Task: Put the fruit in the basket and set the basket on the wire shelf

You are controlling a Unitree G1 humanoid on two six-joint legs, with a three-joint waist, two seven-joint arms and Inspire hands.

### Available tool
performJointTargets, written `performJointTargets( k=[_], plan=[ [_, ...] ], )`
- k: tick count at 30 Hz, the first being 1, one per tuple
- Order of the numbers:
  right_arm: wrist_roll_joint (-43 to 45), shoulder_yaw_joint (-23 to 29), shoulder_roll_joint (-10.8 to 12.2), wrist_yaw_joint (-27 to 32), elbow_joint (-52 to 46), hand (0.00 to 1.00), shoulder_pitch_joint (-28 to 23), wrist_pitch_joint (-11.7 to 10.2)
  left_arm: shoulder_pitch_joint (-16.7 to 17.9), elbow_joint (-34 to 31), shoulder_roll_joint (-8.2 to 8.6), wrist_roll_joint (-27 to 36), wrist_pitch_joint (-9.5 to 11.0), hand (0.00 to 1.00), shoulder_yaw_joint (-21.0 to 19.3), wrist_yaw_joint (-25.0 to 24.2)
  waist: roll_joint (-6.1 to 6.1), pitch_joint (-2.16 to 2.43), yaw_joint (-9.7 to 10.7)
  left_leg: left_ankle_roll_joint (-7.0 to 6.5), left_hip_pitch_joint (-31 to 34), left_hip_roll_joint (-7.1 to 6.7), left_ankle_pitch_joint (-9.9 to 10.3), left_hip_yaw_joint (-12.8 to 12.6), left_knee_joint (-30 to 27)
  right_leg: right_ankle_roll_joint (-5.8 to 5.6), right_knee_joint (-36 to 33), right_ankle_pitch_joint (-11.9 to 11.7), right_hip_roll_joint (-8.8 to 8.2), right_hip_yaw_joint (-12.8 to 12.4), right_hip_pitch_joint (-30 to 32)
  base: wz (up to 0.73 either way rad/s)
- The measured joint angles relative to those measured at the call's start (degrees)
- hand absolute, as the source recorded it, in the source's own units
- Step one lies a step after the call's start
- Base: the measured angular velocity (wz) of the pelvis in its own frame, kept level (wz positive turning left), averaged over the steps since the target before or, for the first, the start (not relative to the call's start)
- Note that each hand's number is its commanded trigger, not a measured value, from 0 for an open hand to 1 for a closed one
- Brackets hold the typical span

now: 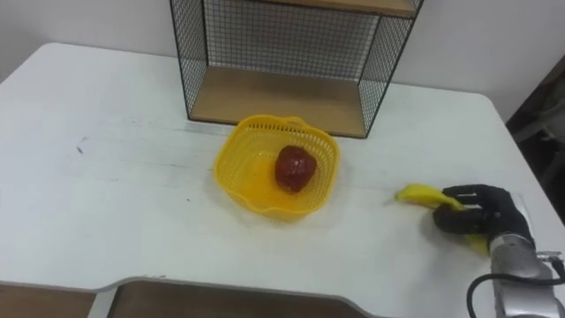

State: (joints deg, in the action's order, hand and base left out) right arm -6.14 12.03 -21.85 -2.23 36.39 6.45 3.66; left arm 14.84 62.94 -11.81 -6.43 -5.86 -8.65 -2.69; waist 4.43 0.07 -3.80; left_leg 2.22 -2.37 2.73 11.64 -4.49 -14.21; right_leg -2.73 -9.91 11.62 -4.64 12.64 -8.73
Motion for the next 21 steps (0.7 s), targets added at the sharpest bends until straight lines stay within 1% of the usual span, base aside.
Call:
performJointTargets(
  k=[1,3,4,6,9,12,16,21],
  plan=[
    [-1.8,-0.6,0.7,-0.1,-1.6,1.0,-0.5,0.0,0.1,0.0,0.03,0.0,0.0,0.0,0.0,0.0,-0.21,0.03,0.1,0.0,-0.1,0.01,0.0,-0.1,0.1,-0.03,0.0,0.0,0.0,-0.1,-0.1,-0.16],
    [-8.7,-2.9,3.2,-1.3,-7.1,1.0,-2.3,0.0,0.1,-0.1,0.04,0.1,0.1,0.0,0.0,0.0,-1.0,-0.13,0.3,-0.02,-0.1,-0.06,0.0,-0.2,0.3,-0.08,0.0,-0.1,-0.03,-0.3,-0.3,-0.02],
    [-10.2,-3.4,3.7,-1.7,-7.9,1.0,-2.5,0.0,0.1,-0.1,0.06,0.0,0.1,0.0,0.0,0.0,-1.19,-0.17,0.3,-0.02,-0.1,-0.07,0.0,-0.2,0.3,-0.08,0.0,-0.1,-0.04,-0.4,-0.2,0.0],
    [-14.8,-4.6,4.8,-3.0,-11.6,1.0,-3.5,0.1,0.3,-0.2,0.21,0.0,0.1,0.0,0.0,0.0,-1.73,-0.09,0.2,-0.04,-0.1,-0.19,0.0,-0.1,0.3,-0.09,0.1,-0.1,-0.19,-0.1,-0.1,0.04],
    [-19.5,-4.7,5.4,-4.7,-15.1,1.0,-3.5,0.1,1.7,-0.8,0.51,0.0,0.0,0.0,-0.1,0.0,-1.85,-0.05,0.3,-0.04,-0.2,-0.26,0.0,-0.1,0.4,-0.1,0.1,-0.1,-0.27,0.1,-0.2,0.01],
    [-21.1,-4.7,6.0,-5.5,-17.2,1.0,-3.5,0.1,2.7,-1.1,1.05,0.0,-0.1,0.0,0.0,0.0,-1.77,-0.01,0.4,-0.04,-0.2,-0.26,0.0,0.0,0.3,-0.11,0.1,0.0,-0.27,0.1,-0.3,0.0],
    [-23.2,-4.8,6.2,-7.0,-17.4,1.0,-3.5,0.1,2.7,-1.0,1.68,0.0,-0.1,0.0,0.0,0.0,-1.78,-0.02,0.4,-0.05,-0.1,-0.25,0.0,0.0,0.3,-0.11,0.0,0.0,-0.27,0.1,-0.3,0.0],
    [-30.4,-5.9,6.2,-7.2,-18.3,1.0,-3.5,0.1,2.6,-0.9,1.82,0.0,-0.1,0.0,1.6,0.1,-1.46,-0.04,0.4,-0.08,0.2,-0.25,0.0,0.0,0.5,-0.14,0.0,0.0,-0.27,0.0,-0.3,0.0]
  ],
)
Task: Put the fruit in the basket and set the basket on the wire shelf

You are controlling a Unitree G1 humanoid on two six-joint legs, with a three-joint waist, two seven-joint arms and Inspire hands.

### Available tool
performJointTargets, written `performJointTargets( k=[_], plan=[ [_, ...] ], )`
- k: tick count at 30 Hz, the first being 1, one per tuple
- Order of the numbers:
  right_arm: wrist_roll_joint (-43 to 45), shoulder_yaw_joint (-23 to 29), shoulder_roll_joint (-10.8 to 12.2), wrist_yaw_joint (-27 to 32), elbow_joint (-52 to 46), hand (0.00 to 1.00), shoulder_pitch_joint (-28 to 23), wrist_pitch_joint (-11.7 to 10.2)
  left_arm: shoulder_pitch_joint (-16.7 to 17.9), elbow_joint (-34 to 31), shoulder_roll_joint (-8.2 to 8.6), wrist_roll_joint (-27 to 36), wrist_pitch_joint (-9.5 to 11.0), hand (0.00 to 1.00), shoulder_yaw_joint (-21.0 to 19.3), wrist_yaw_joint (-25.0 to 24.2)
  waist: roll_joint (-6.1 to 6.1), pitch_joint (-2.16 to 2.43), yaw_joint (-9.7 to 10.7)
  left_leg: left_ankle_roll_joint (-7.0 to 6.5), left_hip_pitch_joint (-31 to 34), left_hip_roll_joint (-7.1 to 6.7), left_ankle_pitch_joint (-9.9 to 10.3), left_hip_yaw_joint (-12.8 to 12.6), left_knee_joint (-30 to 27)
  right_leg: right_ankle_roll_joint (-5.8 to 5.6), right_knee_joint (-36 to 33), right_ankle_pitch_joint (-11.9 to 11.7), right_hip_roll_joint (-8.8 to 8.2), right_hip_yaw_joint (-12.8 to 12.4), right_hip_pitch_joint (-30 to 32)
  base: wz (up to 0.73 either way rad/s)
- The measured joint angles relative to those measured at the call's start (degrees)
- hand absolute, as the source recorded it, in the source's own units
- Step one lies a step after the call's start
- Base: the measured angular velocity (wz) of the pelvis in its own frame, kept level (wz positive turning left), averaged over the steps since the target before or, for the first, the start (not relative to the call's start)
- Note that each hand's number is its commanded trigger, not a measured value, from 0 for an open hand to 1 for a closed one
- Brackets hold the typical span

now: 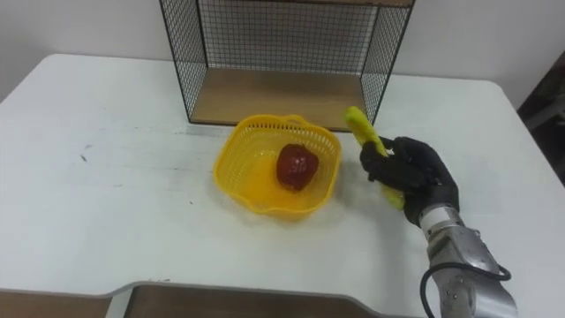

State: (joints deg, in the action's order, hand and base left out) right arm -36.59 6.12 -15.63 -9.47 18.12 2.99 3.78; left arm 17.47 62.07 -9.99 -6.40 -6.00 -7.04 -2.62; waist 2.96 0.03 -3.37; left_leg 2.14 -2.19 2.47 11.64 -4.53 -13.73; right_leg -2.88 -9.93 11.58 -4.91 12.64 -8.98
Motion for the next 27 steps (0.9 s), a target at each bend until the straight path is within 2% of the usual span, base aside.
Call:
performJointTargets(
  k=[4,11,17,24,27],
  plan=[
    [-2.5,-1.0,0.0,-0.5,-2.1,1.0,0.0,0.0,-0.2,0.2,0.08,0.0,0.0,0.0,0.7,0.1,0.03,0.03,-0.1,0.0,0.0,0.0,0.0,0.0,0.0,0.0,0.0,0.0,0.01,0.0,0.0,0.0],
    [-1.6,-2.6,0.0,-1.3,-6.4,1.0,0.1,0.0,0.1,-0.2,1.6,-0.5,-0.3,0.0,1.3,0.9,-0.44,0.21,-0.3,-0.02,0.6,0.0,0.0,0.0,-0.7,0.0,0.1,0.0,0.01,0.1,0.8,0.0],
    [11.7,-2.7,-0.1,-1.9,-12.1,1.0,0.1,-0.2,-0.3,-0.3,1.69,-0.5,0.2,0.0,1.1,0.9,-0.68,0.25,-1.1,-0.02,0.6,0.0,0.0,0.0,-0.7,0.0,0.1,0.0,0.01,0.3,0.6,0.0],
    [21.6,-5.0,-0.4,-1.8,-14.1,1.0,0.4,-0.2,-2.3,-0.2,0.72,-0.4,0.1,0.0,1.6,0.9,0.94,-0.25,-1.5,-0.07,1.8,0.01,0.0,0.3,-0.9,-0.02,-0.5,0.0,0.0,0.2,1.4,0.01],
    [25.5,-5.1,-0.4,-1.9,-16.1,1.0,0.9,-0.2,-2.7,-0.2,0.37,-0.4,0.1,0.0,1.5,0.9,1.27,-0.17,-1.8,-0.11,2.0,0.01,-0.1,0.2,-0.8,-0.02,-0.7,0.0,-0.01,0.0,1.9,0.0]
  ],
)
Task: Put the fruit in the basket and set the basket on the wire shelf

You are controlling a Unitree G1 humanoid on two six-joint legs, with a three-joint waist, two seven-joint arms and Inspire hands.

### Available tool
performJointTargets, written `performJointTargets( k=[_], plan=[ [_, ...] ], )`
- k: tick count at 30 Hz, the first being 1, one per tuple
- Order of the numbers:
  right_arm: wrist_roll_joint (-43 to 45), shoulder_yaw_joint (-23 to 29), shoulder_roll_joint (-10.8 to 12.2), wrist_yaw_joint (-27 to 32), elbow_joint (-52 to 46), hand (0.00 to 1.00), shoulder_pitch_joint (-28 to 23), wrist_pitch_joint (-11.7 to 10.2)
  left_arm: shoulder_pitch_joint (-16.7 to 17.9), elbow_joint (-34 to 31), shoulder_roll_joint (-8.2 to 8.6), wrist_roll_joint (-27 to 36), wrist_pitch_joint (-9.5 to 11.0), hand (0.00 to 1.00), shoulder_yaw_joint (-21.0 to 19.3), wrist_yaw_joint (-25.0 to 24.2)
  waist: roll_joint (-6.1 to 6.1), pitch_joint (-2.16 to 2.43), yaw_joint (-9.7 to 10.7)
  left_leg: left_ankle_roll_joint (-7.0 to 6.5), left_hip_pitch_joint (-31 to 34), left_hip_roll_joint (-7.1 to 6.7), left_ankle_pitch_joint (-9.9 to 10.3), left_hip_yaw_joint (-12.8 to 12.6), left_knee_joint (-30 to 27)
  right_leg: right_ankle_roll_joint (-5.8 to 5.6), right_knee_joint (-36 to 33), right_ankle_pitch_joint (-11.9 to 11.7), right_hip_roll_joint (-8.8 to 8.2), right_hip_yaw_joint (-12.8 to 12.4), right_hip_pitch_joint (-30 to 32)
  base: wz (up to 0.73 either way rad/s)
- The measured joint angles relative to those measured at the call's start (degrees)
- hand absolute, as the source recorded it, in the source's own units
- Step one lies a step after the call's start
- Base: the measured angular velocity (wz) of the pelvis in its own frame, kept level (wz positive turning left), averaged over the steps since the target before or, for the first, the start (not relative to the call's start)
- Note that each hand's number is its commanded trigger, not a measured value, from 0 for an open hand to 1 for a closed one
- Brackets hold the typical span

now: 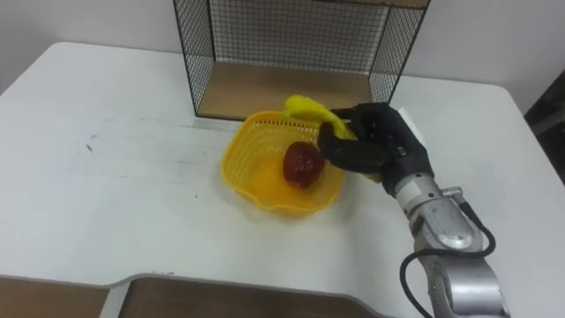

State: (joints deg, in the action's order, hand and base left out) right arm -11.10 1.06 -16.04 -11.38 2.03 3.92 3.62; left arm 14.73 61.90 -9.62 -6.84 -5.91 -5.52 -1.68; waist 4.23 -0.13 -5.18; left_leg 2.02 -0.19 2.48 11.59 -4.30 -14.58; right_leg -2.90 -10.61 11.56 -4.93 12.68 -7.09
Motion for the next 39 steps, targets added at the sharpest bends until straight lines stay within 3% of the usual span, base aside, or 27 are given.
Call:
performJointTargets(
  k=[6,9,14,16,17,18,19,26,39],
  plan=[
    [3.4,-2.3,0.0,-0.1,-0.9,1.0,2.6,0.0,-0.4,0.4,-0.1,0.4,0.2,0.0,0.1,0.0,-0.02,-0.08,-0.1,-0.01,-0.5,0.0,0.0,-0.1,-0.1,0.0,0.0,0.0,0.01,-0.1,-0.2,0.0],
    [5.2,-4.0,0.0,-0.5,-1.2,1.0,2.9,0.0,-0.7,0.5,-0.16,0.4,0.3,0.0,0.2,0.0,0.36,-0.66,-0.4,-0.01,-0.4,0.0,0.0,-0.1,-0.1,0.0,0.0,0.0,0.02,-0.1,-0.1,0.0],
    [9.0,-4.9,0.2,-1.4,-1.4,1.0,2.9,0.0,-0.7,1.3,-0.28,0.3,1.1,0.0,1.4,-0.2,0.54,-0.78,-1.6,0.0,-0.1,-0.01,0.0,0.2,-0.2,0.0,0.0,0.0,0.04,0.2,-0.1,0.02],
    [9.6,-4.9,0.3,-2.0,-2.3,0.89,2.9,0.0,-0.7,1.9,-0.11,0.3,1.1,0.0,1.4,-0.3,0.49,-0.74,-1.9,0.0,0.0,-0.01,0.0,0.3,-0.2,0.0,0.0,0.0,0.05,0.2,-0.1,0.02],
    [9.6,-4.9,0.4,-2.4,-3.0,0.57,2.9,0.0,-0.7,2.3,-0.1,0.3,1.1,0.0,1.4,-0.3,0.39,-0.74,-1.9,0.0,0.0,-0.01,0.0,0.3,-0.2,0.0,0.0,0.0,0.05,0.2,-0.1,0.0],
    [9.6,-5.0,0.4,-2.6,-3.4,0.49,2.9,0.0,-0.5,2.3,-0.11,0.2,1.0,0.0,1.4,-0.3,0.24,-0.71,-2.0,0.0,0.0,-0.01,0.0,0.4,-0.3,0.0,0.0,0.0,0.05,0.3,-0.2,0.0],
    [9.6,-5.0,0.4,-2.6,-3.4,0.0,2.9,0.0,-0.5,2.3,-0.11,0.0,1.0,0.0,1.4,-0.3,0.2,-0.69,-2.0,0.0,0.0,-0.01,0.0,0.4,-0.3,0.0,0.0,0.0,0.05,0.3,-0.2,0.0],
    [9.6,-6.7,0.5,-2.8,-3.4,0.0,2.9,0.0,-0.3,2.3,-0.15,0.0,1.0,0.0,1.9,0.0,-0.46,-0.3,-2.3,0.0,-0.1,-0.01,0.0,0.5,-0.4,0.0,0.0,0.0,0.05,0.5,-0.5,0.0],
    [9.7,-6.7,0.6,-3.8,-3.3,0.0,1.5,0.0,-0.6,2.2,-0.08,0.0,1.0,0.0,2.2,0.0,-0.55,-0.32,-1.6,-0.05,0.6,0.0,0.1,0.7,-1.1,0.01,0.0,0.0,0.04,0.8,-0.2,0.01]
  ],
)
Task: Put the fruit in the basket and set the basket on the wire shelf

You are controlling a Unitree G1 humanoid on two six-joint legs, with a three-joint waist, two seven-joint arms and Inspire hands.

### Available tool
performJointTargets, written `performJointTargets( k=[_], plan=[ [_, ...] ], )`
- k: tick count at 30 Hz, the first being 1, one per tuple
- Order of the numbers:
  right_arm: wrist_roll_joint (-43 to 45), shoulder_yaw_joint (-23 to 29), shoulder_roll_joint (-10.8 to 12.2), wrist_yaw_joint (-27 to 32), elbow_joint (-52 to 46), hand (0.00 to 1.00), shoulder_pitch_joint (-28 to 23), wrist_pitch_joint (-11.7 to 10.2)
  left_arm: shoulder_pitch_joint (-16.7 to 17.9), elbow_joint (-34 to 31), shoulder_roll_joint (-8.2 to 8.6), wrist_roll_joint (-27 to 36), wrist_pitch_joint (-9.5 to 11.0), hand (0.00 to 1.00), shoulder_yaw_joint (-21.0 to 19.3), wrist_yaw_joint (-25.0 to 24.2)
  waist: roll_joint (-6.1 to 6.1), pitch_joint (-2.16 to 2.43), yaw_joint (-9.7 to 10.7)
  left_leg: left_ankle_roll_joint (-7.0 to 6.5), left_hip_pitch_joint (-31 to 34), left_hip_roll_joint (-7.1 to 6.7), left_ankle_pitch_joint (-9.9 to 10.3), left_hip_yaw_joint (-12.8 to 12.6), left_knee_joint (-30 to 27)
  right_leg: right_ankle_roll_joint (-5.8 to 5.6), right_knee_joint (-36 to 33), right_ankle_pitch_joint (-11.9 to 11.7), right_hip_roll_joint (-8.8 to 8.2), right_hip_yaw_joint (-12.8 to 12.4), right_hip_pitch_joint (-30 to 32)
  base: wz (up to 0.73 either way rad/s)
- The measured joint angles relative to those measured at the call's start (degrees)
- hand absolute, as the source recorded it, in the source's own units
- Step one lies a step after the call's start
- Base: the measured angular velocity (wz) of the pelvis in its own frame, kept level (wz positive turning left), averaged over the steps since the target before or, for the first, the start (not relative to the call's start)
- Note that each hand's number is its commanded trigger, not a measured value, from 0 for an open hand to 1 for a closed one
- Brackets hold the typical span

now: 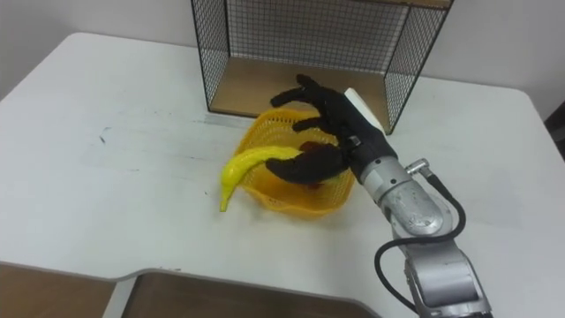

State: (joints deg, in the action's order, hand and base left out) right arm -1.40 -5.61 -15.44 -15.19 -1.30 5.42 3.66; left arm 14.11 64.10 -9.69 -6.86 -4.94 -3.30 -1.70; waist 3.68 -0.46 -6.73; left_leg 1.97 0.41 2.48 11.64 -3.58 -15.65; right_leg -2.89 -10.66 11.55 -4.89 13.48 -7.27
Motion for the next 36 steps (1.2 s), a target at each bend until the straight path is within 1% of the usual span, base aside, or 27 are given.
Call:
performJointTargets(
  k=[5,11,15,18,25,28,30,31,34,36],
  plan=[
    [0.0,0.0,0.0,0.0,0.0,0.0,-1.4,0.2,0.0,0.0,0.02,0.0,0.0,0.0,0.0,0.0,-0.24,0.02,0.0,0.0,0.0,0.0,0.0,0.0,-0.1,0.0,0.0,0.0,0.0,0.0,0.0,0.0],
    [-0.1,0.2,0.0,0.0,0.8,0.0,-1.5,0.2,-0.1,-0.1,0.02,0.0,0.0,0.0,0.0,0.0,-0.55,-0.01,0.8,-0.06,0.4,-0.01,0.1,0.5,-0.1,0.01,-0.1,0.0,0.03,0.3,-0.1,0.03],
    [-0.4,0.3,0.0,0.0,0.7,0.0,-1.4,0.2,0.7,-1.0,-0.01,0.0,0.0,0.0,0.0,0.0,-0.68,0.23,1.8,-0.07,0.6,-0.01,0.0,0.8,-0.2,0.01,-0.1,0.0,0.03,0.7,0.0,0.05],
    [-0.5,0.5,-0.1,0.0,0.7,0.0,-1.5,0.2,0.9,-1.3,-0.01,0.1,0.0,0.0,0.0,0.0,-0.8,0.26,2.1,-0.07,0.4,-0.01,0.0,0.8,-0.2,0.01,-0.1,0.0,0.03,0.6,-0.1,0.0],
    [-1.0,0.8,-0.2,0.1,0.6,0.0,-1.5,0.2,1.0,-2.7,-0.01,0.6,0.1,0.0,0.0,0.0,-0.51,0.42,2.4,-0.07,0.0,-0.01,0.0,0.7,-0.1,0.01,-0.1,0.0,0.03,0.6,-0.2,0.0],
    [-3.6,1.3,-0.3,0.1,0.6,0.0,-1.5,0.1,0.8,-2.9,-0.02,0.6,0.2,0.0,0.1,0.0,-0.38,0.42,2.5,-0.07,-0.1,-0.01,0.0,0.6,-0.1,0.01,-0.1,0.0,0.01,0.5,-0.2,0.0],
    [-5.6,2.7,-0.3,0.2,0.6,0.0,-1.9,0.0,0.9,-3.5,-0.04,0.7,0.4,0.0,0.0,0.0,-0.43,0.38,3.0,-0.07,-0.1,-0.02,0.0,0.7,-0.2,0.01,0.0,0.0,0.02,0.6,0.0,0.0],
    [-5.9,3.0,-0.2,0.4,0.6,0.0,-2.0,0.0,0.7,-3.5,-0.05,1.0,0.5,0.0,0.0,0.0,-0.27,0.46,3.2,-0.06,-0.1,-0.02,0.0,0.7,-0.2,0.01,0.0,0.0,0.02,0.6,0.0,0.0],
    [-10.1,6.1,-0.2,2.2,-0.1,0.0,-3.6,-0.1,1.6,-3.2,0.06,1.9,0.9,0.0,-0.6,0.2,-0.43,0.36,3.5,-0.06,-0.1,-0.02,0.0,0.7,-0.1,0.01,0.1,0.0,0.02,0.6,-0.3,0.0],
    [-13.4,9.3,-0.1,4.8,-1.4,0.0,-5.5,-0.4,1.7,-3.2,0.15,4.7,1.5,0.0,-2.4,1.2,-0.52,0.35,3.6,-0.06,-0.2,-0.02,0.0,0.7,-0.1,0.01,0.1,0.0,-0.01,0.7,-0.3,0.0]
  ],
)
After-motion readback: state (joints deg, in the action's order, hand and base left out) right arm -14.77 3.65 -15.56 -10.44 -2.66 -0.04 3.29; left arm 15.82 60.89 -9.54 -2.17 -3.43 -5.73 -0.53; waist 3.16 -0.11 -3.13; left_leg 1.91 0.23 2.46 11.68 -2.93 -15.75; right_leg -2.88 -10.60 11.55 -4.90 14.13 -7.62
